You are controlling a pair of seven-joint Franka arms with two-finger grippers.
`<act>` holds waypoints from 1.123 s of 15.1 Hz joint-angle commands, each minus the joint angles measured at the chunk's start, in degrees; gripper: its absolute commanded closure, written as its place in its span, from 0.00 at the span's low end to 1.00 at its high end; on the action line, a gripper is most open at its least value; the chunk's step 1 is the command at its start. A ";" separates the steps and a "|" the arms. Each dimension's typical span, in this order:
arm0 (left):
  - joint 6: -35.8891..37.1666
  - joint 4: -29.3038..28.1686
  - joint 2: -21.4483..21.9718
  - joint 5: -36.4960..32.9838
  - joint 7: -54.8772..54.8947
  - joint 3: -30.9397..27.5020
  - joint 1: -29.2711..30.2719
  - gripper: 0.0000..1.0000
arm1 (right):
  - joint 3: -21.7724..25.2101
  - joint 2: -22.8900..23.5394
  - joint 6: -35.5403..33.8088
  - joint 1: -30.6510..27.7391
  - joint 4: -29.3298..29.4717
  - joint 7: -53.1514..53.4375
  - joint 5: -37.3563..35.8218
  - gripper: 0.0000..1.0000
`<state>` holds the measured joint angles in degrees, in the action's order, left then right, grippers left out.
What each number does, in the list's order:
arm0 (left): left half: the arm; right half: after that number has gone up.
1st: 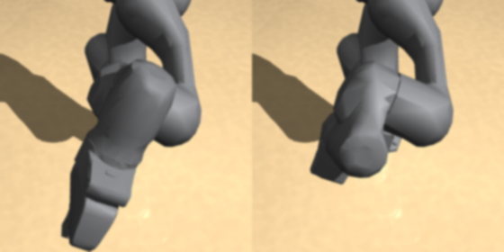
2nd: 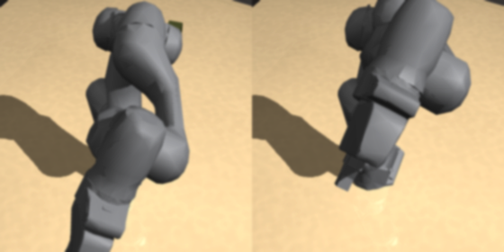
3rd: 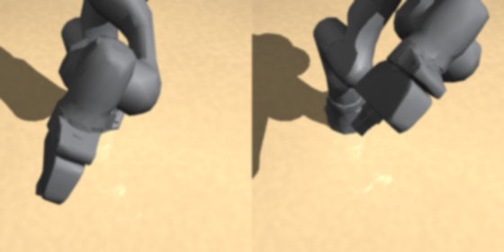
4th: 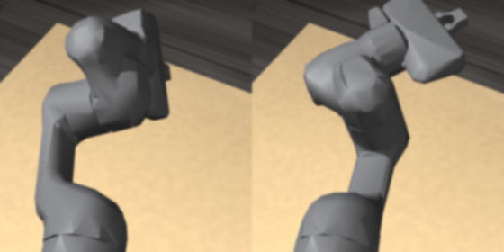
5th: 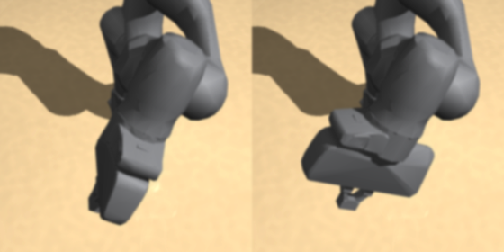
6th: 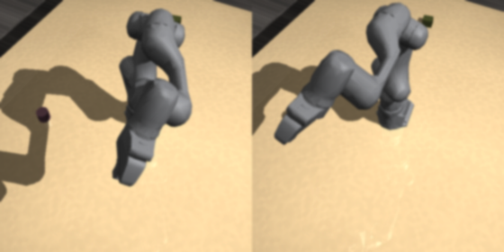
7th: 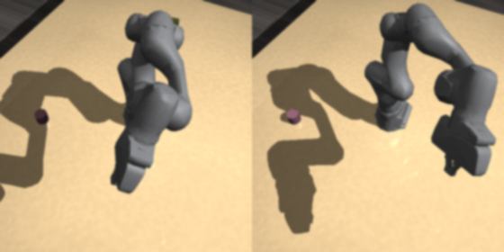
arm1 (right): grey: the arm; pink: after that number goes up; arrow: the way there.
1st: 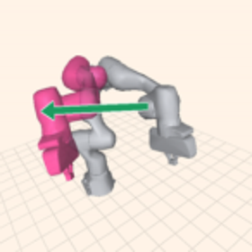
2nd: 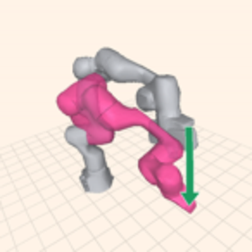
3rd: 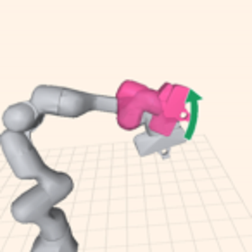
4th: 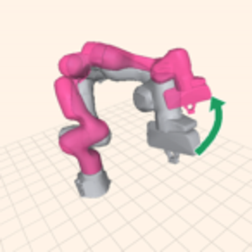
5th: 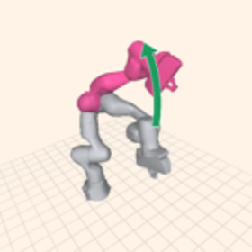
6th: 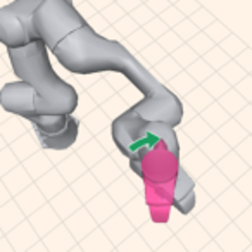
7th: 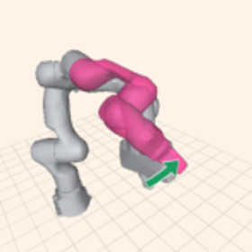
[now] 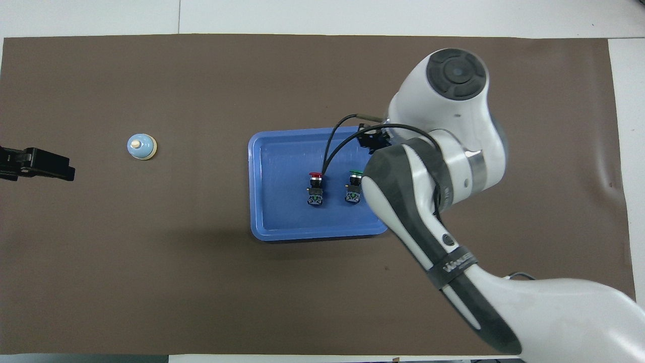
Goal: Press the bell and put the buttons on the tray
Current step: 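Carry the yellow button into the tray and release it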
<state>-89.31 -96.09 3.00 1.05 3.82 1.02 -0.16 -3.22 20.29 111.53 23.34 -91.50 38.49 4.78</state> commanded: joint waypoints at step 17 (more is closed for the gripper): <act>0.71 0.55 0.25 -0.61 0.49 0.03 0.16 0.00 | 0.84 9.68 23.37 16.91 -3.86 11.34 -1.18 0.79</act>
<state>-89.31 -96.09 3.00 1.05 3.82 1.02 -0.16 -2.69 30.20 131.87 39.57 -93.11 48.53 4.89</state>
